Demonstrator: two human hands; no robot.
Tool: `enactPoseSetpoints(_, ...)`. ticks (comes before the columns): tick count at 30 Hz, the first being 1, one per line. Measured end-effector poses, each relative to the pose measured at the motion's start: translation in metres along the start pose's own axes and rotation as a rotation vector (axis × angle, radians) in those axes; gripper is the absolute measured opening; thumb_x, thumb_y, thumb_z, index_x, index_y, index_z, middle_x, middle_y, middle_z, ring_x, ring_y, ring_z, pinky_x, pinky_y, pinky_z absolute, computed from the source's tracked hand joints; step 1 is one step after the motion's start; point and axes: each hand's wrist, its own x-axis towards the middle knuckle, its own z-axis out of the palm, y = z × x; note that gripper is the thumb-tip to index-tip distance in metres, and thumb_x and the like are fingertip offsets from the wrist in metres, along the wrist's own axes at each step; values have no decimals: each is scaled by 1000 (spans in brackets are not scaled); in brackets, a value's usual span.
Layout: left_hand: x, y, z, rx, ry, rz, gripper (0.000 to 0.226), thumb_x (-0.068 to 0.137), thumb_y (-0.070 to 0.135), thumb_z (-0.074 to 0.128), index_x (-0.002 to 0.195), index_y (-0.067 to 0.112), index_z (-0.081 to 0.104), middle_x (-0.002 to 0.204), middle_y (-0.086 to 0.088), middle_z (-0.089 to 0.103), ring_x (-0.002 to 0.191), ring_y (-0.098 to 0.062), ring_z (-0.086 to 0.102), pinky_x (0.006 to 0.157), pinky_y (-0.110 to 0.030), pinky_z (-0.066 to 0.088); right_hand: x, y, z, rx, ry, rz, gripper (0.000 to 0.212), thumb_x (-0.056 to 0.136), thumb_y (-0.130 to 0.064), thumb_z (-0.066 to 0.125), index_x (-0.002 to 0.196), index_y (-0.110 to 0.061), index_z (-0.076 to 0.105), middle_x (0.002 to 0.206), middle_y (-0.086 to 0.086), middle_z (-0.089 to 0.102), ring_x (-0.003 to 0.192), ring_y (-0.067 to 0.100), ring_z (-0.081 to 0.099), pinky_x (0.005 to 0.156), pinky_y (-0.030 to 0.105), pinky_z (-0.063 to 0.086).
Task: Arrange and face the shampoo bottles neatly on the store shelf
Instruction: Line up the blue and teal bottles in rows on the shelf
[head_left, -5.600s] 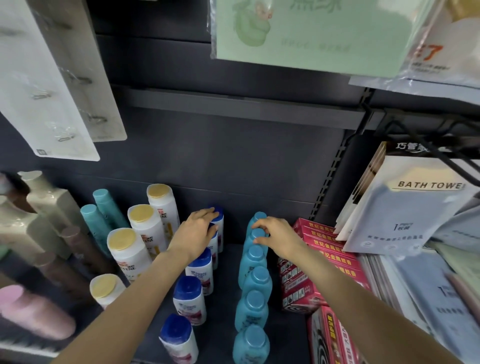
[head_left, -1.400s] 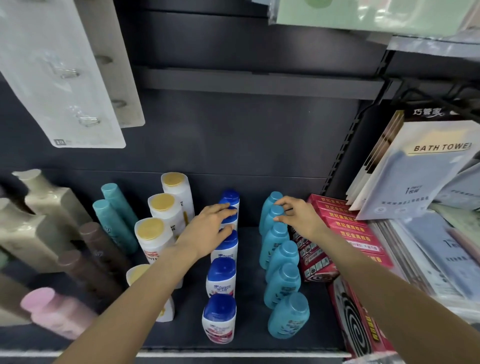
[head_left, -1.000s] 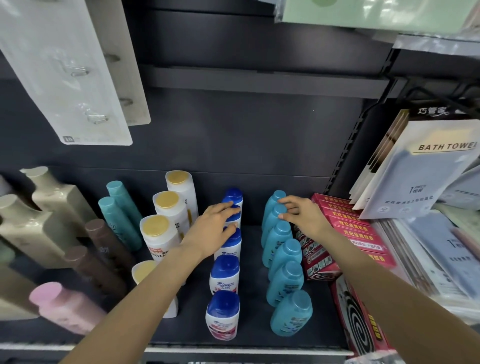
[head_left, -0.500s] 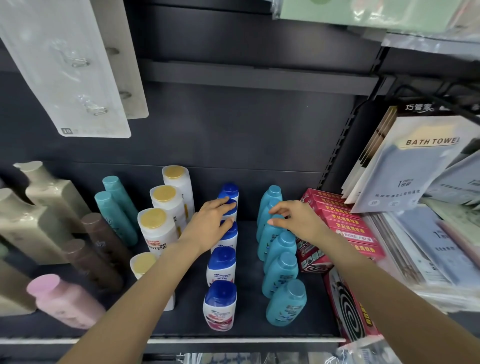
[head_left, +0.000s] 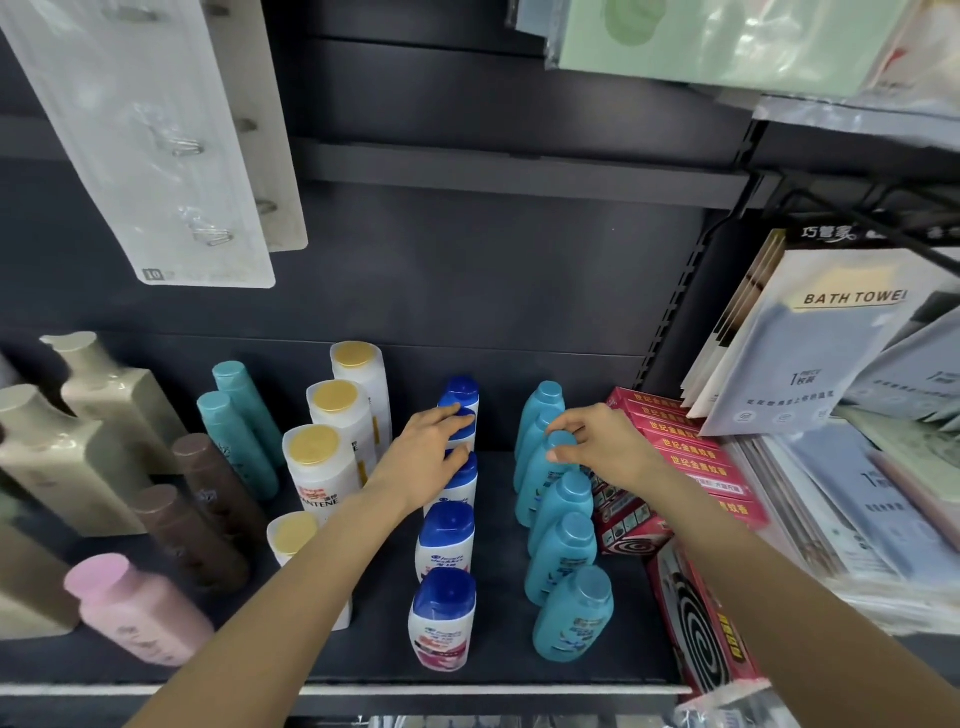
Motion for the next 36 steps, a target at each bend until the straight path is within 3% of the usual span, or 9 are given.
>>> enactPoseSetpoints(4, -1, 1, -2, -26, 27, 5, 44, 96, 21, 49, 139, 21, 43, 150, 4, 32, 139, -15, 25, 112, -28, 22, -6, -10, -21, 138, 160, -43, 28, 80, -21, 73, 107, -16, 69, 99, -5, 67, 87, 6, 61, 71, 7, 44)
enactPoseSetpoints(8, -2, 5, -2, -24, 94, 31, 40, 94, 20, 51, 134, 20, 49, 145, 2, 40, 134, -16, 32, 109, -30, 29, -14, -23, -37, 481, 302, -56, 20, 82, -12, 70, 101, -15, 68, 94, 0, 68, 83, 10, 65, 73, 20, 55)
enactPoseSetpoints(11, -4, 14, -4, -104, 198, 108, 36, 95, 22, 51, 130, 19, 54, 135, 2, 51, 126, -15, 40, 106, -31, 33, -19, -28, -42, 718, 365, -37, 17, 84, -9, 67, 100, -15, 68, 93, 3, 68, 83, 9, 66, 69, 18, 56)
enactPoseSetpoints(14, -5, 24, -7, -205, 175, 176, 40, 93, 30, 55, 131, 20, 52, 122, 6, 54, 116, -11, 48, 101, -29, 39, -22, -24, -44, 880, 427, 24, 14, 86, -14, 65, 99, -18, 68, 99, 4, 69, 93, 13, 66, 72, 21, 57)
enactPoseSetpoints(18, -2, 34, -14, -398, 150, 83, 57, 86, 32, 64, 137, 17, 44, 118, 5, 50, 105, -7, 52, 93, -19, 42, -27, -19, -46, 1110, 415, 61, 14, 87, -13, 61, 100, -11, 67, 101, 12, 68, 98, 20, 65, 74, 26, 58)
enactPoseSetpoints(24, -5, 42, -28, -886, 102, -12, 16, 88, 22, 62, 102, 18, 57, 104, -13, 67, 84, -27, 70, 79, -41, 57, -33, -17, -38, 1401, 392, 73, 22, 91, -14, 55, 107, -3, 64, 106, 15, 68, 102, 21, 66, 75, 28, 58)
enactPoseSetpoints(29, -12, 44, -38, -887, 234, 85, 22, 83, 15, 67, 102, 23, 57, 102, -5, 65, 88, -19, 67, 76, -34, 58, -34, -21, -38, 1398, 342, 121, 27, 93, -9, 52, 119, -4, 60, 112, 13, 67, 100, 21, 67, 77, 26, 58)
enactPoseSetpoints(33, -14, 41, -43, -817, 306, 124, 35, 77, 6, 73, 100, 29, 60, 101, 8, 66, 93, -15, 62, 81, -26, 53, -36, -21, -41, 1443, 299, 178, 25, 91, -7, 54, 115, -4, 63, 110, 14, 67, 97, 22, 68, 81, 33, 58)
enactPoseSetpoints(36, -15, 41, -40, -919, 285, 79, 41, 73, 1, 75, 101, 29, 62, 104, 5, 67, 98, -14, 64, 83, -25, 53, -34, -24, -41, 1496, 335, 197, 25, 90, -5, 56, 113, 1, 62, 110, 16, 66, 100, 23, 67, 80, 35, 58)
